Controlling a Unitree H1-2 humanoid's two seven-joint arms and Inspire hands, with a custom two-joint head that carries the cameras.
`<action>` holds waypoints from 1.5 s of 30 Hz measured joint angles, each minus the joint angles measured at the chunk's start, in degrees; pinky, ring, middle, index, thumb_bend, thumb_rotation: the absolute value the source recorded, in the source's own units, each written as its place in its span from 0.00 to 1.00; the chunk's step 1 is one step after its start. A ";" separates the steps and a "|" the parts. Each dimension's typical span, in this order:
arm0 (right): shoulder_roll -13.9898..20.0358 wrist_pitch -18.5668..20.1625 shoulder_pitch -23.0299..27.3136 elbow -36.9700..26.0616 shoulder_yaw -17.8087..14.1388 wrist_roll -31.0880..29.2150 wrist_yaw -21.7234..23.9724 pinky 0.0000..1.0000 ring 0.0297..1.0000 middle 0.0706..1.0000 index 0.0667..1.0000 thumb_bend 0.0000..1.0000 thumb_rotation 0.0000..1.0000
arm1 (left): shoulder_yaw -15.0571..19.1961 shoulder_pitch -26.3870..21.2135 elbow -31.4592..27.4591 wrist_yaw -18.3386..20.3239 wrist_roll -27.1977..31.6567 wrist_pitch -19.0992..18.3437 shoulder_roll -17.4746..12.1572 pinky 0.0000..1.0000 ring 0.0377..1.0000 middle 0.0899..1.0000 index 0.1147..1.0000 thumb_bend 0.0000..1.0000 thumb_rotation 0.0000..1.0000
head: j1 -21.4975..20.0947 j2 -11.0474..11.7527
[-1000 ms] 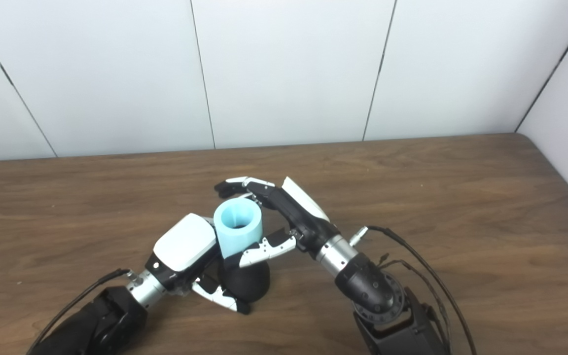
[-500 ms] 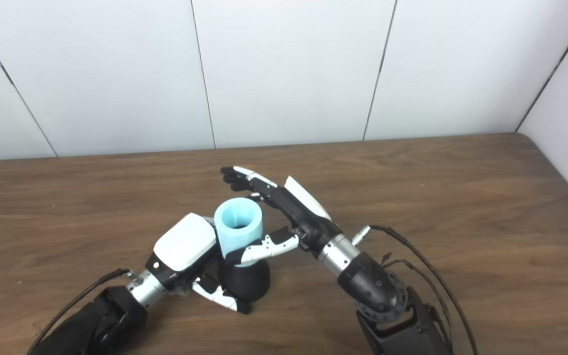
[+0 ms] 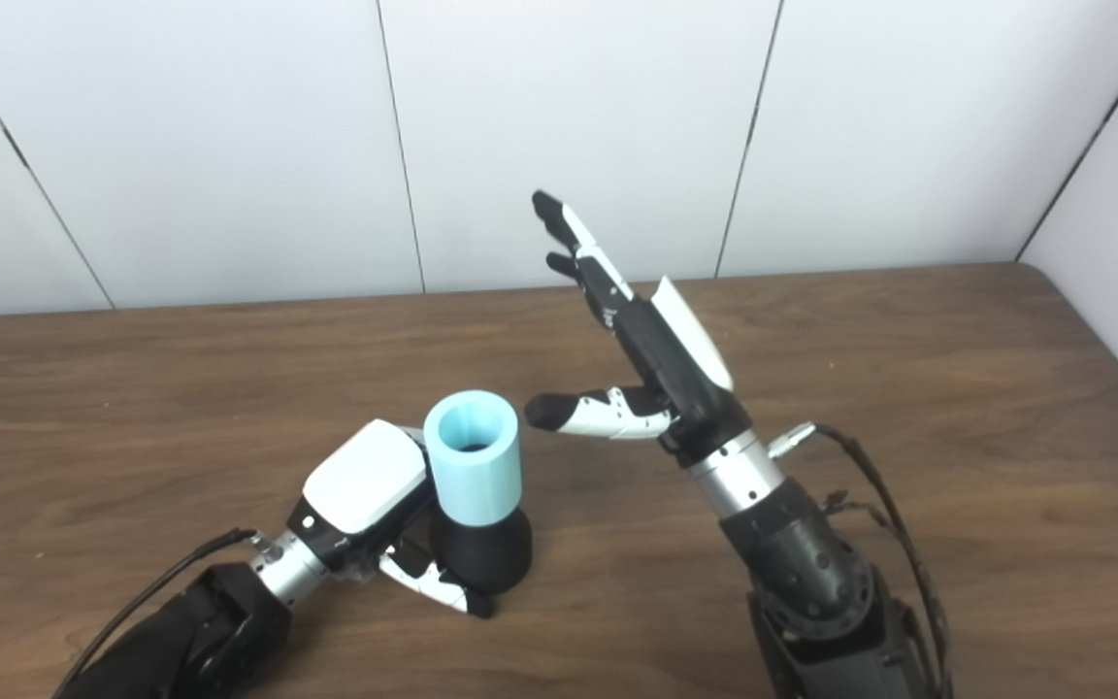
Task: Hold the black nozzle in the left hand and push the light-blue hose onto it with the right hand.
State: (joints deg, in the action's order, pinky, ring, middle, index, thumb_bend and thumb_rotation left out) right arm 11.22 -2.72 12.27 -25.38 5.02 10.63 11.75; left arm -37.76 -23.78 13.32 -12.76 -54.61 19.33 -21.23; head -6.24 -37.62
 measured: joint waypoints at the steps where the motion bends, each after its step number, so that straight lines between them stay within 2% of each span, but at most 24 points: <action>1: 0.54 -0.11 -0.20 -0.93 0.41 0.59 0.21 0.87 0.98 0.99 0.98 1.00 0.73 | 0.00 0.00 0.00 0.00 0.00 0.00 0.00 0.44 0.45 0.42 0.41 0.50 0.00 | 0.00 -0.09; 4: 2.50 0.01 -1.48 -4.50 2.19 2.75 2.41 0.95 1.00 1.00 0.99 1.00 0.71 | -0.05 -0.04 0.03 0.00 0.00 0.00 0.00 0.44 0.45 0.43 0.41 0.50 0.00 | 0.09 0.00; 6: 4.03 0.03 -2.67 -6.94 3.14 4.93 4.26 0.96 1.00 1.00 0.97 1.00 0.71 | -0.05 -0.04 0.04 -0.01 0.00 0.01 0.01 0.44 0.45 0.42 0.41 0.50 0.00 | 0.18 -0.09; 9: 5.59 -0.70 -3.98 -9.06 3.39 10.40 5.26 0.89 0.98 0.97 0.92 1.00 0.74 | -0.04 -0.03 0.06 0.00 0.00 -0.03 0.00 0.45 0.45 0.42 0.41 0.50 0.00 | 0.09 -0.09; 11: 6.35 -2.31 -4.34 -9.90 3.69 14.42 5.51 0.84 0.95 0.93 0.87 0.97 0.73 | -0.04 -0.04 0.09 0.00 0.00 -0.02 0.00 0.45 0.45 0.42 0.41 0.50 0.00 | 0.00 0.00; 12: 6.75 -3.72 -4.34 -10.08 4.04 16.52 5.54 0.82 0.94 0.93 0.86 0.96 0.72 | -0.04 -0.07 0.17 -0.02 0.00 0.00 0.00 0.45 0.45 0.42 0.41 0.50 0.00 | 0.00 0.17; 17: 8.29 -8.78 -4.67 -9.74 5.49 24.73 6.41 0.89 0.97 0.91 0.85 0.94 0.74 | -0.34 -0.29 0.40 -0.29 0.00 0.05 0.01 0.44 0.45 0.40 0.43 0.50 0.00 | 0.18 0.09; 24: 9.64 -11.08 -5.71 -7.70 6.64 33.23 8.10 0.91 1.00 0.91 0.86 0.96 0.78 | -0.37 -0.29 0.39 -0.29 0.00 0.04 0.00 0.44 0.45 0.42 0.42 0.50 0.00 | 0.35 0.09; 30: 9.05 -11.06 -5.82 -5.97 7.16 37.27 8.60 0.99 1.00 0.95 0.90 0.97 0.81 | -0.38 -0.29 0.38 -0.29 0.00 0.03 0.00 0.45 0.45 0.43 0.41 0.50 0.00 | 0.35 0.18; 37: 7.51 -11.03 -5.83 -4.55 7.45 40.04 8.23 1.00 1.00 1.00 0.99 0.98 0.85 | -0.39 -0.30 0.40 -0.29 -0.01 0.02 0.00 0.45 0.45 0.43 0.41 0.50 0.00 | 0.35 0.44; 42: 7.20 -11.16 -5.83 -4.36 7.42 39.88 7.98 1.00 1.00 1.00 1.00 0.99 0.85 | -0.39 -0.30 0.40 -0.29 0.00 0.00 0.00 0.45 0.45 0.42 0.41 0.50 0.00 | 0.35 0.44; 45: 7.21 -12.00 -5.83 -3.33 7.31 36.95 7.38 1.00 1.00 0.99 0.96 0.97 0.83 | -0.39 -0.29 0.39 -0.29 0.00 -0.01 0.00 0.45 0.46 0.42 0.41 0.50 0.00 | 0.35 0.35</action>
State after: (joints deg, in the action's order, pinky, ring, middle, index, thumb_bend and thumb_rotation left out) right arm 18.43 -14.72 6.44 -28.71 12.33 47.58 19.13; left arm -38.15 -24.07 13.72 -13.04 -54.61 19.33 -21.22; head -5.89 -37.26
